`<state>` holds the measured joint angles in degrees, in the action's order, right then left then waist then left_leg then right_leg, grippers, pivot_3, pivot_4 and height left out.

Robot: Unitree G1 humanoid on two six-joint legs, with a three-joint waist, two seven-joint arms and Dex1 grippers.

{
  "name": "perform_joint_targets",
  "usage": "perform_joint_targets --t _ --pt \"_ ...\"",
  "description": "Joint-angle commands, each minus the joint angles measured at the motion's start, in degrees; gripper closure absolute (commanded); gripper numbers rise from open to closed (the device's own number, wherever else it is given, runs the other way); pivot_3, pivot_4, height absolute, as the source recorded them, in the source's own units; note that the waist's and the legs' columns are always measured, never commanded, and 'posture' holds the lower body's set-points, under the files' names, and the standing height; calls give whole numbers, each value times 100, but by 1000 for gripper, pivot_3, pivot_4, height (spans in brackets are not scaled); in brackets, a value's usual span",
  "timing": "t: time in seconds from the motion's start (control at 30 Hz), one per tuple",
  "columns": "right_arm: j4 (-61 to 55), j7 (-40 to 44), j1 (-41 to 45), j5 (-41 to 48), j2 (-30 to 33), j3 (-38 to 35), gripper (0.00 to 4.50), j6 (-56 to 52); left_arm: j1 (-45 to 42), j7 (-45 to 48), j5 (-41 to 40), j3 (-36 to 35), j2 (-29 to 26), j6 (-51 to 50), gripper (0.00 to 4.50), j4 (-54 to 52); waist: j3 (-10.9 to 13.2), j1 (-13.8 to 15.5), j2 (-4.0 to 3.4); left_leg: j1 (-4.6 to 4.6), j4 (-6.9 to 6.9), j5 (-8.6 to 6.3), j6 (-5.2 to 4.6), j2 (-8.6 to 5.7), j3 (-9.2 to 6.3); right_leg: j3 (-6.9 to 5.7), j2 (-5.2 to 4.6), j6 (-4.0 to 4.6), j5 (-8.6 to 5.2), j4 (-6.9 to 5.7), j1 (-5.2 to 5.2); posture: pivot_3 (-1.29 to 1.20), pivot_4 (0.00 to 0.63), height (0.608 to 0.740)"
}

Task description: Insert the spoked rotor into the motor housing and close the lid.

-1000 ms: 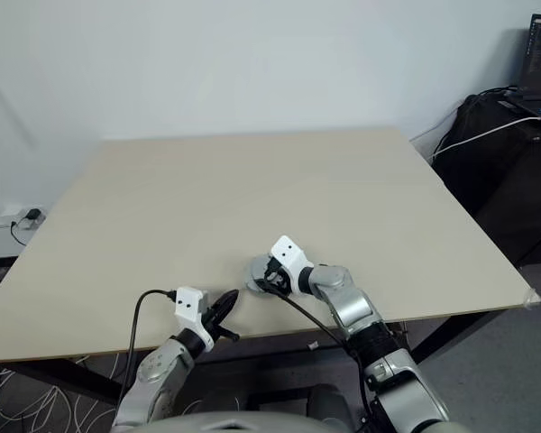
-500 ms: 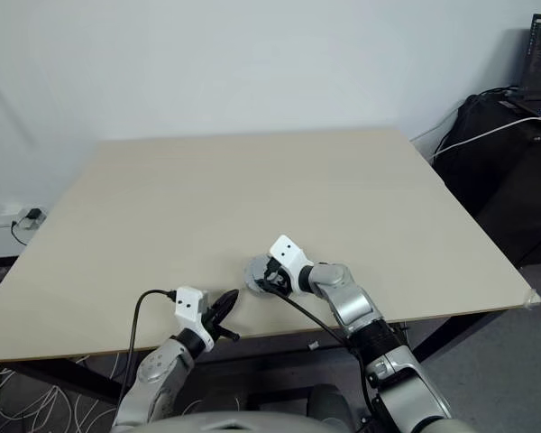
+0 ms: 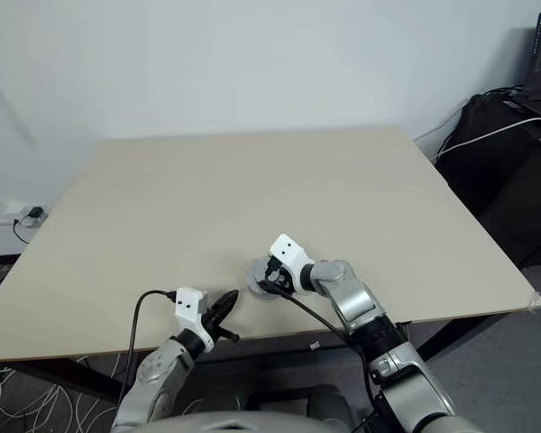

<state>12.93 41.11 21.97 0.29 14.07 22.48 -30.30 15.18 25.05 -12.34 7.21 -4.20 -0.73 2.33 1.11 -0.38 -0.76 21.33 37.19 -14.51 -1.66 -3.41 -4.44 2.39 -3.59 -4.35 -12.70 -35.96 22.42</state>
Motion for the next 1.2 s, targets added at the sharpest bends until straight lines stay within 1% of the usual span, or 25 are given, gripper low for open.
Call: perform_joint_targets --t 0.03,0.2,0.4,0.47,0.57,0.7,0.83,0.97,1.2 --pt "194 17 -194 -162 108 191 1303 -230 -190 -71 37 -49 -10 70 4500 -147 0 4 0 0 0 -2 3 0 0 0 0 0 0 0 0 0 0 740" --pt "261 -199 -214 -195 18 99 1303 32 -902 -403 172 -270 -113 -134 4500 -56 -3 23 5 -1 3 -2 7 0 -2 -4 1 -6 -1 -2 -2 0 0 740" --pt "300 -326 -289 -220 -36 119 1303 161 -1444 -207 24 -336 -408 -772 4500 -8 -17 -27 8 -10 -1 10 -9 1 -1 -1 7 -8 1 -3 -7 0 0 740" --pt "275 -334 -317 -226 -42 137 1303 163 -1602 76 -148 -326 -578 -1218 4500 -36 -20 -25 11 -11 -1 13 -14 1 -1 -1 7 -7 1 -4 -7 0 0 740" --pt "249 -337 -328 -238 -52 164 1303 162 -1896 395 -631 -503 -738 -2112 4500 -4 -20 -26 11 -15 0 12 -12 2 -2 -2 8 -6 0 -6 -11 0 0 740" --pt "221 -346 -335 -232 -61 159 1303 165 -2324 464 -1016 -777 -817 -2924 4500 156 -18 -32 15 -20 0 10 -7 2 -2 -1 8 -7 0 -6 -17 0 0 740" --pt "218 -356 -330 -227 -63 155 1303 170 -2601 529 -1284 -947 -773 -3437 4500 277 -18 -39 16 -22 -3 13 -13 2 -3 -1 9 -10 2 -6 -17 0 0 740" --pt "204 -365 -328 -233 -77 172 1303 165 -2921 461 -1288 -848 -719 -4051 4500 518 -17 -36 20 -26 -4 14 -10 2 -4 0 10 -9 1 -6 -20 0 0 740" --pt "154 -367 -344 -234 -88 186 1303 147 -3189 426 -1091 -635 -576 -4318 4500 937 -12 -42 27 -44 -9 3 8 2 -5 0 9 -6 -1 -3 -37 0 0 740"
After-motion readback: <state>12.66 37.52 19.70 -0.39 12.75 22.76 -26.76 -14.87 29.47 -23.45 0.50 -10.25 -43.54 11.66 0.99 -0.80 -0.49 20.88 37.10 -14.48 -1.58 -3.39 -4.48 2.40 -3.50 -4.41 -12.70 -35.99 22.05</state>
